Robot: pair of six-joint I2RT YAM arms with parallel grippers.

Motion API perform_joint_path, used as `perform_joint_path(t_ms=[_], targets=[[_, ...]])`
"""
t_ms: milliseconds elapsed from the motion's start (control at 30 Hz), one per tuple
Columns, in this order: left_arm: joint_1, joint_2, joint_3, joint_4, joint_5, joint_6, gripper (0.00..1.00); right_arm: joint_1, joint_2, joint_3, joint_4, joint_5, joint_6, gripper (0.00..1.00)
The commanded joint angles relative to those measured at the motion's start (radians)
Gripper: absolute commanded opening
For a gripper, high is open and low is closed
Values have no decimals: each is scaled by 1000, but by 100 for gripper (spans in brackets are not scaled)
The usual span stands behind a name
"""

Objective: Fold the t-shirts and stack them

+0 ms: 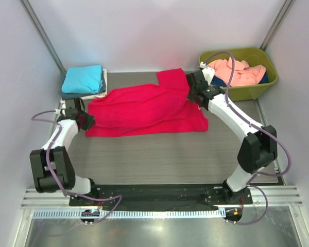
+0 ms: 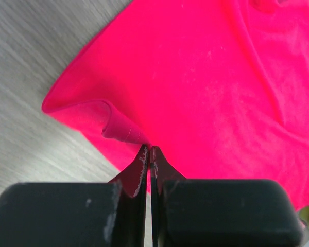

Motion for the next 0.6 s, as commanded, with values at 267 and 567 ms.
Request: perform_joint_path(t_ms=[267,567], targets=[[45,312,294,-33,17,14,13,-65,394,430,36,-61,-97,28],[91,218,320,-143,62,48,78,-102,312,434,1,-82,-94,85]])
